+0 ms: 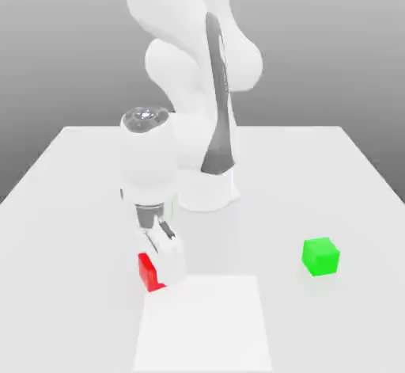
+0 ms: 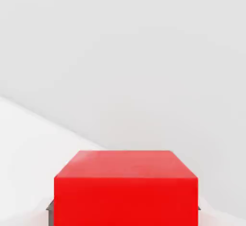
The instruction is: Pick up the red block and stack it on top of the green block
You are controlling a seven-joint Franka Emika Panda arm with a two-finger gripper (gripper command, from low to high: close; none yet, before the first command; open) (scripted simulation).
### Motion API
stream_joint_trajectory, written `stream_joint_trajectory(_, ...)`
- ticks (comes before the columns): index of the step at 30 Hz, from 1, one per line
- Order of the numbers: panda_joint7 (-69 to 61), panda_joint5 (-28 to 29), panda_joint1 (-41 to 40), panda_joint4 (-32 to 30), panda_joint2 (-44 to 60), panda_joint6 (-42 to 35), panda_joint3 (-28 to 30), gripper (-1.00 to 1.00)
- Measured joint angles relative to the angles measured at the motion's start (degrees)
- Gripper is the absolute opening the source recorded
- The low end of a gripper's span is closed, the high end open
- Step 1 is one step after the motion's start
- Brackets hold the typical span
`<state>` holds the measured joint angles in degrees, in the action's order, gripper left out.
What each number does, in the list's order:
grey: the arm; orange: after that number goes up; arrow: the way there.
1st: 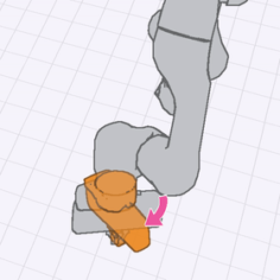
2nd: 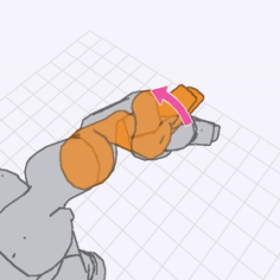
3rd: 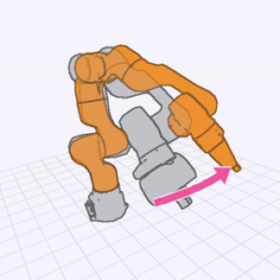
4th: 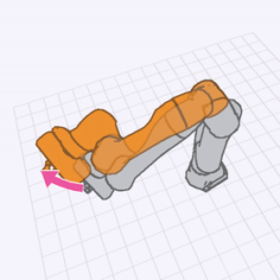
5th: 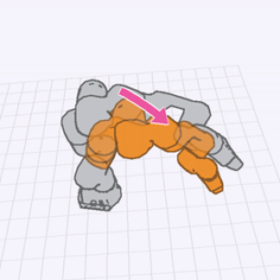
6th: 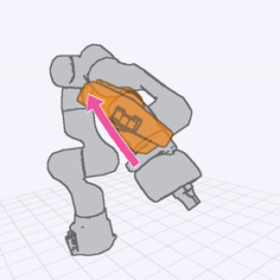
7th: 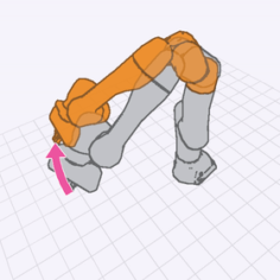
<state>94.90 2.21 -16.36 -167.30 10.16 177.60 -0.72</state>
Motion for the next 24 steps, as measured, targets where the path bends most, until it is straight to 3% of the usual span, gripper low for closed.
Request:
stream_joint_trajectory(12,-3.36,-3.43,0.10,-2.26,-17.02,-14.78,-2.09,-1.00)
stream_joint_trajectory(24,-31.57,-8.41,23.78,-0.11,-21.09,-20.89,-11.88,-1.00)
